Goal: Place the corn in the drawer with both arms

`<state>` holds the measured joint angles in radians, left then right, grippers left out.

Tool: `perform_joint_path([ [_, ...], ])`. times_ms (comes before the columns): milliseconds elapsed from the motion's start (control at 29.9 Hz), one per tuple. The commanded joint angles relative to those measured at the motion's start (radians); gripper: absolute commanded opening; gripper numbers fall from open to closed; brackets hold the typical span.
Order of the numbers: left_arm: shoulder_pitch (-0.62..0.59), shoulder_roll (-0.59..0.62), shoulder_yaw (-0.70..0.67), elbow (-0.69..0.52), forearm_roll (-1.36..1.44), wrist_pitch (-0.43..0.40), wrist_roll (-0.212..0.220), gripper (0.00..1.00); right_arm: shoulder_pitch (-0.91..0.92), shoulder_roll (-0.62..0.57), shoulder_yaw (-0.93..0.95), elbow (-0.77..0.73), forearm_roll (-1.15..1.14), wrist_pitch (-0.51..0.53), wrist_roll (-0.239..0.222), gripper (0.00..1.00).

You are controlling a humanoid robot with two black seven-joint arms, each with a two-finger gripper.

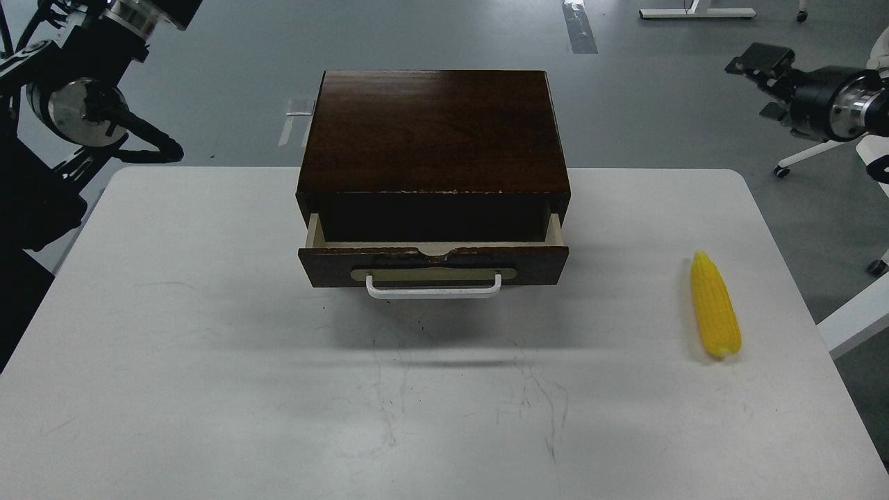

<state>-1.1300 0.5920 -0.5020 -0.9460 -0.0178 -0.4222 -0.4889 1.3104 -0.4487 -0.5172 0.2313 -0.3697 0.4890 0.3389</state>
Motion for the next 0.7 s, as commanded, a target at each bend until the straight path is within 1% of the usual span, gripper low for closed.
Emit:
perform_joint_path([
  [0, -0.001, 0.011, -0.004, -0.004, -0.001, -0.003, 0.0, 0.98, -0.002, 0.028, -0.089, 0.008, -0.09, 0.0, 0.075, 1.0],
  [67, 0.001, 0.012, -0.012, -0.01, -0.001, -0.003, 0.0, 0.98, 0.0, 0.028, -0.098, 0.037, -0.094, 0.0, 0.075, 1.0],
  [167, 0.001, 0.009, -0.013, -0.013, -0.001, -0.003, 0.0, 0.98, 0.024, 0.001, -0.101, 0.147, -0.094, 0.0, 0.075, 1.0],
  [234, 0.001, 0.006, -0.016, -0.013, -0.001, -0.003, 0.0, 0.98, 0.072, -0.08, -0.101, 0.291, -0.101, 0.0, 0.074, 1.0],
  [267, 0.001, 0.005, -0.016, -0.013, -0.001, -0.003, 0.0, 0.98, 0.081, -0.094, -0.101, 0.328, -0.11, 0.0, 0.072, 1.0],
  [301, 0.001, 0.005, -0.016, -0.013, -0.001, -0.003, 0.0, 0.98, 0.093, -0.117, -0.101, 0.398, -0.147, 0.0, 0.071, 1.0],
  [367, 0.001, 0.005, -0.016, -0.014, -0.001, -0.003, 0.0, 0.98, 0.099, -0.136, -0.101, 0.465, -0.207, 0.0, 0.071, 1.0],
  [401, 0.001, 0.006, -0.019, -0.014, -0.001, -0.003, 0.0, 0.98, 0.101, -0.168, -0.098, 0.526, -0.269, 0.0, 0.071, 1.0],
  [434, 0.001, 0.006, -0.023, -0.014, -0.001, -0.003, 0.0, 0.98, 0.101, -0.189, -0.095, 0.552, -0.3, 0.0, 0.071, 1.0],
  [501, 0.001, 0.008, -0.029, -0.014, -0.001, -0.003, 0.0, 0.98, 0.098, -0.237, -0.092, 0.643, -0.394, 0.0, 0.06, 1.0],
  [568, 0.003, 0.009, -0.029, -0.014, -0.001, -0.003, 0.0, 0.98, 0.095, -0.245, -0.095, 0.677, -0.425, 0.0, 0.031, 1.0],
  [601, 0.003, 0.008, -0.029, -0.014, -0.001, -0.003, 0.0, 0.98, 0.09, -0.248, -0.098, 0.698, -0.442, 0.0, -0.024, 1.0],
  [635, 0.003, 0.008, -0.029, -0.014, -0.001, -0.003, 0.0, 0.98, 0.087, -0.248, -0.098, 0.707, -0.443, 0.0, -0.059, 1.0],
  [668, 0.004, 0.008, -0.029, -0.014, -0.001, -0.001, 0.0, 0.98, 0.083, -0.251, -0.098, 0.721, -0.443, 0.0, -0.117, 1.0],
])
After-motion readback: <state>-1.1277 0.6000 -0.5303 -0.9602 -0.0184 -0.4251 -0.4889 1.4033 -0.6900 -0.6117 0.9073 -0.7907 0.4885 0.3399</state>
